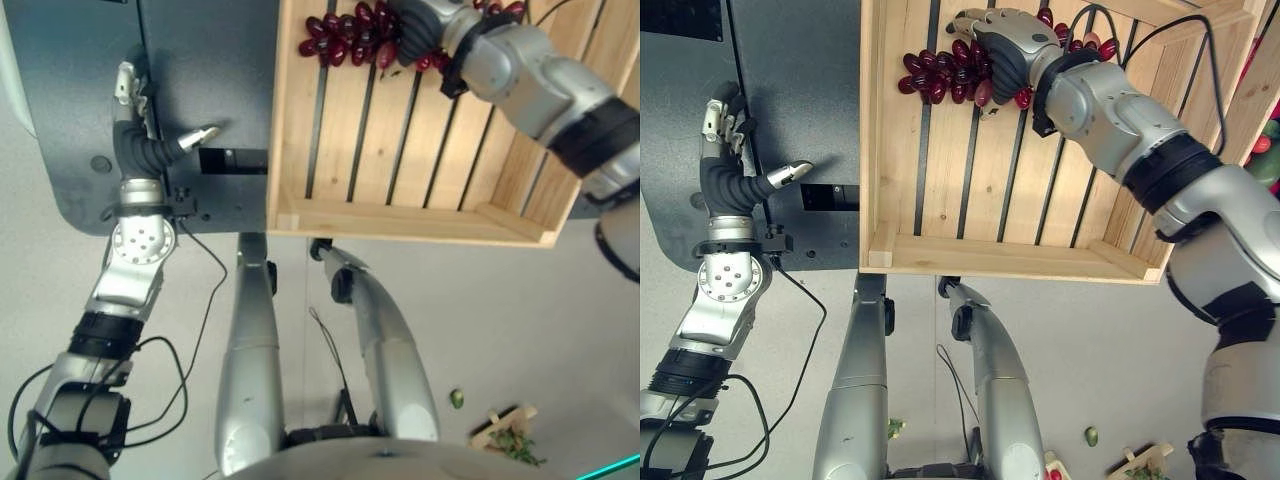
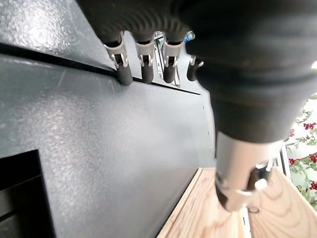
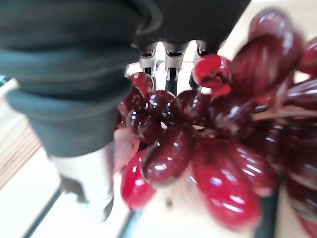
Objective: Pick up the fruits from the basket on one side to the basket on the other side
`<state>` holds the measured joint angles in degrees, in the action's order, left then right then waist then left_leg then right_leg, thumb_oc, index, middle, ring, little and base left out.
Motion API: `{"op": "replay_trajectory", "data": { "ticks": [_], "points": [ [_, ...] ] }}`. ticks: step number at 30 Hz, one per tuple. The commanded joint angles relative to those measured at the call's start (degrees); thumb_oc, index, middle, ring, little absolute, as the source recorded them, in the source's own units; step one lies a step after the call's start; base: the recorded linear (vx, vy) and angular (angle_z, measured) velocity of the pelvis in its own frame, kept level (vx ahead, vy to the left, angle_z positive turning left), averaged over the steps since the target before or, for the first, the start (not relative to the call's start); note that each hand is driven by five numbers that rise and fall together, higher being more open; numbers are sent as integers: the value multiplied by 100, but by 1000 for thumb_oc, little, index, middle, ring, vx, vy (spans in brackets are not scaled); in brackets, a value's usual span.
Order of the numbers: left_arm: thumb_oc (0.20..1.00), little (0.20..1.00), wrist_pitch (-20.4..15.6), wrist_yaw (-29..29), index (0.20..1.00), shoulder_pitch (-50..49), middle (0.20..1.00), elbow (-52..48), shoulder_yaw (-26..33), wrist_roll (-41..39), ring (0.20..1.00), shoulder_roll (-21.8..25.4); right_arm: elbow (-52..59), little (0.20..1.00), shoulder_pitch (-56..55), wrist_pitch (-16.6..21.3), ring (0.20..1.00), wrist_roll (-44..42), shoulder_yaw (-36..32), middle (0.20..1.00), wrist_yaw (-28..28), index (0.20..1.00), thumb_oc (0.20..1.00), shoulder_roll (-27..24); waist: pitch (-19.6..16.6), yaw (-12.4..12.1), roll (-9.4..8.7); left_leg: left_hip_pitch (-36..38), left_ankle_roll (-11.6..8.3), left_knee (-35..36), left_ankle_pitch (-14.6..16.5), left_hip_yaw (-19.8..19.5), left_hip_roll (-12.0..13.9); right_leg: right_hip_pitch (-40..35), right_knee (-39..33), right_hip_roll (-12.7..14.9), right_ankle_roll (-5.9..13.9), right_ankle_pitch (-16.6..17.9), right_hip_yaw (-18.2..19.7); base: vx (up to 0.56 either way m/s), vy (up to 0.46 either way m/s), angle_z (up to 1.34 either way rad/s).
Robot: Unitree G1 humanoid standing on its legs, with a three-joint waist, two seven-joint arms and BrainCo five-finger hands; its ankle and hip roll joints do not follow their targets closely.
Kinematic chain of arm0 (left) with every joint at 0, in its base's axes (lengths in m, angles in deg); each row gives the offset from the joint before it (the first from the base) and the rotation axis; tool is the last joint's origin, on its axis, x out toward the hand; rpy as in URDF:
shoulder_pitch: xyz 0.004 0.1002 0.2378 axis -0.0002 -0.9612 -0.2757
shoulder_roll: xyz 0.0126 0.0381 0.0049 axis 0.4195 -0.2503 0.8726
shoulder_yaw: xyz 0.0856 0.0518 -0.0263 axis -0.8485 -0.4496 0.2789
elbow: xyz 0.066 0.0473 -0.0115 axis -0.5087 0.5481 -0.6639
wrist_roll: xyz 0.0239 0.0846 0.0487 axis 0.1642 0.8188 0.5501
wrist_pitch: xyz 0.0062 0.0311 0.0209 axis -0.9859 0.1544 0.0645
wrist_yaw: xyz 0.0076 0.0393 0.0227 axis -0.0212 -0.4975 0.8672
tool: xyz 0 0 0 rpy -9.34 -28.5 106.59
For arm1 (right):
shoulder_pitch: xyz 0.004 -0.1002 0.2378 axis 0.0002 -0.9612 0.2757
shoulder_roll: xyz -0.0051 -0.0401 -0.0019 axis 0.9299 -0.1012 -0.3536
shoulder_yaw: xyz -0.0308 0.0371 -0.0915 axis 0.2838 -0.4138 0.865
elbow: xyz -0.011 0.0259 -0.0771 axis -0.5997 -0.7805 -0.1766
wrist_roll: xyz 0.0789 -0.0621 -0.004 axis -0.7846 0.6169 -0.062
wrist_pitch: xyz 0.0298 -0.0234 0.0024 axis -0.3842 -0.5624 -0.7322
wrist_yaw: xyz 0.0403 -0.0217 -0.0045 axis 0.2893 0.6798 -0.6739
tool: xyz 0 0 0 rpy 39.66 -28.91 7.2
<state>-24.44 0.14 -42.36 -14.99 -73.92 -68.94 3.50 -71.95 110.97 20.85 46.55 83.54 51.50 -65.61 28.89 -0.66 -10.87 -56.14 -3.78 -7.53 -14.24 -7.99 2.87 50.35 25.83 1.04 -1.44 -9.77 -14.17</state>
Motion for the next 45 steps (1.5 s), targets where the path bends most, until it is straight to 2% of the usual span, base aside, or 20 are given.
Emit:
{"op": "replay_trajectory", "data": {
  "ticks": [1,16,17,18,20,22,35,36,37,38,39,45],
  "points": [
    [1000,1000,-127,14,1000,30,1000,-327,199,272,1000,42,-240,1000,46,-108,1000,163,219,1000,-38,1000,1000,84,90,-148,-244,328,-141,-664,1093,217,62,-232,-853,343,879,879,273,0,0,0],
    [1000,1000,-73,94,1000,109,1000,-286,193,318,1000,-1,-418,1000,-57,-185,1000,359,3,1000,50,1000,1000,498,90,-116,-170,36,-108,-817,1136,189,15,46,-670,358,848,804,291,0,0,0],
    [1000,1000,-71,94,1000,114,1000,-277,180,312,1000,-7,-429,931,-56,-195,931,371,5,931,52,931,931,512,90,-111,-166,35,-108,-816,1138,194,13,48,-666,357,847,804,292,0,0,0],
    [1000,1000,-71,93,1000,129,1000,-273,176,308,1000,-6,-455,900,-52,-223,900,380,-3,900,21,900,900,547,90,-112,-163,32,-107,-824,1145,193,8,58,-655,355,845,798,298,0,0,0],
    [1000,1000,-72,90,1000,166,1000,-258,153,300,1000,15,-544,922,-66,-240,922,378,18,922,-12,922,922,601,90,-113,-156,35,-107,-841,1148,195,3,64,-644,355,840,799,303,0,0,0],
    [1000,1000,-60,77,1000,202,1000,-240,139,290,1000,32,-573,1000,-18,-249,1000,365,77,1000,-78,1000,1000,638,90,-113,-163,38,-108,-838,1150,198,6,74,-641,354,842,803,305,0,0,0],
    [1000,1000,-30,-117,1000,186,1000,-207,160,252,1000,32,-377,1000,70,-312,1000,-161,438,1000,-810,1000,1000,451,90,-101,-216,128,-135,-803,1133,210,24,-29,-696,355,852,824,282,0,0,0],
    [1000,1000,-36,-139,1000,190,1000,-206,160,246,1000,32,-353,664,91,-312,664,-221,462,664,-858,664,664,437,90,-100,-220,124,-135,-808,1132,208,27,-27,-704,358,854,832,281,0,0,0],
    [1000,1000,-26,-150,1000,190,1000,-204,159,252,1000,36,-345,539,96,-317,539,-258,467,539,-854,539,539,425,90,-103,-226,119,-135,-815,1135,206,26,-25,-695,359,855,835,280,0,0,0],
    [1000,1000,-28,-157,1000,191,1000,-200,158,255,1000,41,-352,307,112,-315,307,-289,484,307,-867,307,307,423,90,-105,-235,120,-135,-821,1138,208,24,-26,-691,360,855,835,279,0,0,0],
    [1000,1000,-32,-162,1000,194,1000,-198,158,248,1000,46,-353,200,123,-316,200,-312,491,200,-871,200,200,421,90,-109,-239,123,-135,-827,1139,204,22,-29,-690,361,854,833,277,0,0,0],
    [1000,1000,-43,-211,1000,217,1000,-204,151,206,1000,61,-297,200,216,-307,200,-415,539,200,-906,200,200,436,90,-109,-257,152,-134,-807,1130,199,20,-59,-709,363,859,845,287,0,0,0]
  ]
}}
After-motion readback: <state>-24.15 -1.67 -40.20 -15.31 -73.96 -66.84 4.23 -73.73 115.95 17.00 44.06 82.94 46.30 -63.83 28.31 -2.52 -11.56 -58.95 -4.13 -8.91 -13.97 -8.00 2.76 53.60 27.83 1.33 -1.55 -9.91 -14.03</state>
